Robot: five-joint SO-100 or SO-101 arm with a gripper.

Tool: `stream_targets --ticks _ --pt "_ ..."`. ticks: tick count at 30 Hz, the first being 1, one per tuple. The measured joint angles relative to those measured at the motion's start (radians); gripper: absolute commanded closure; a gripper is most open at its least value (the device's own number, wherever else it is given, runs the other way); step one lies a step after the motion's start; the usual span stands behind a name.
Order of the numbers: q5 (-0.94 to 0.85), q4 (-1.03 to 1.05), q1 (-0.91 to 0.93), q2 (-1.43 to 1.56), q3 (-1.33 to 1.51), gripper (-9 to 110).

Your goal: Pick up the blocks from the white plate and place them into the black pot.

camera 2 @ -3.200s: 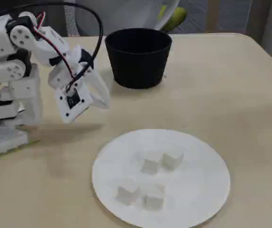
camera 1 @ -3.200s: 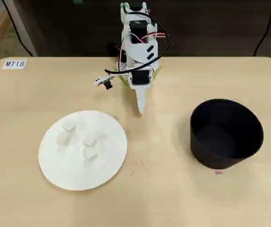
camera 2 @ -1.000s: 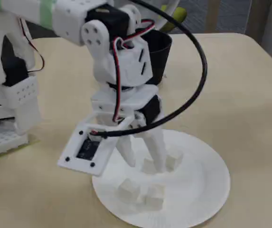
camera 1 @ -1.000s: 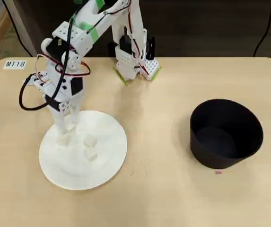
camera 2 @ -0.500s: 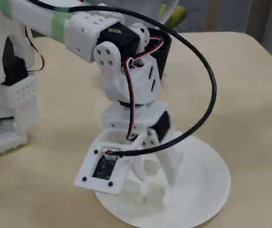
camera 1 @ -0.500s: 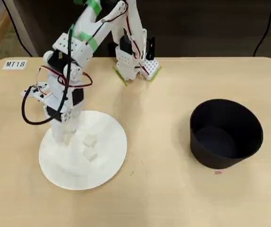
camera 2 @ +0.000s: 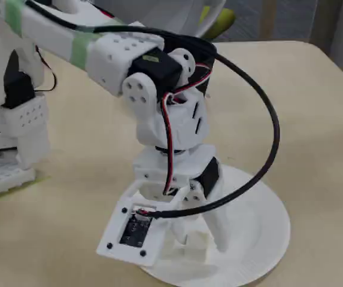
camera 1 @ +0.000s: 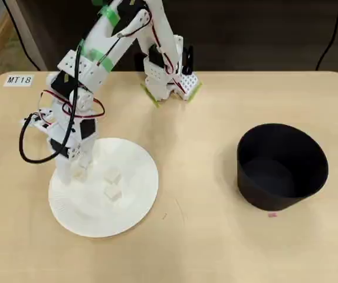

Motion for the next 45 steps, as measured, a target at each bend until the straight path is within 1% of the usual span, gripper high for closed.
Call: stream_targets --ticks 8,16,24,29,33,37,41,43,45 --pt "0.014 -0.051 -0.006 -0.028 -0.015 87" --pt "0.049 -0.067 -0.018 -0.057 -0.018 103" --pt "0.049 -0.067 -0.031 -0.061 -0.026 104" --pt "0.071 -0.075 -0.084 0.057 -0.025 104" --pt "0.133 -0.077 -0.195 0.276 -0.025 104" --pt "0.206 -0.006 -0.350 0.508 -0.020 104" --pt "0.308 0.026 -0.595 0.713 0.107 104" --pt "0.374 -0.003 -0.747 0.804 0.219 104" --pt "0.426 -0.075 -0.885 0.882 0.345 104"
